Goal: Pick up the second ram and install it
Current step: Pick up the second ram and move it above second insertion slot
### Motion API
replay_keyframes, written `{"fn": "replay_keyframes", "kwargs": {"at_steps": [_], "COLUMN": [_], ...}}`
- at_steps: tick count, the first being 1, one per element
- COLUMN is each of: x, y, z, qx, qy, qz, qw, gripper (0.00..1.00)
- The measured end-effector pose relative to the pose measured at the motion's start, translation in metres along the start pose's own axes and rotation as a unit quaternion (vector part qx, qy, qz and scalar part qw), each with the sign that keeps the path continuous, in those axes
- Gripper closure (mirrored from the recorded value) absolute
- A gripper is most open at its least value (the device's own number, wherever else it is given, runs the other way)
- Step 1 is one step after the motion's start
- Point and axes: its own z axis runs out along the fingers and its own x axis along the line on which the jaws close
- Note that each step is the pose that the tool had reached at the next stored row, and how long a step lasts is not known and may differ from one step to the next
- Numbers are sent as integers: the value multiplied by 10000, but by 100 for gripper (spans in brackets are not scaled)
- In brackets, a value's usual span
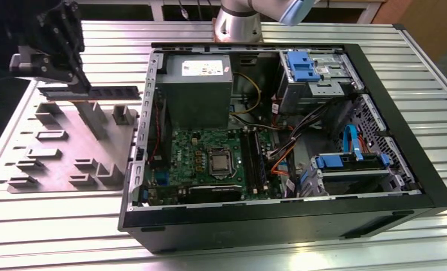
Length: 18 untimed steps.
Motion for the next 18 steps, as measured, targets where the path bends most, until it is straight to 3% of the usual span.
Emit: {"fn": "replay_keyframes", "kwargs": {"at_steps": [18], "x": [-20], "y": [-642], "z": [2], "qx": [0], "qy": [0], "qz": [0], "qw": [10000], "gripper": [89]}}
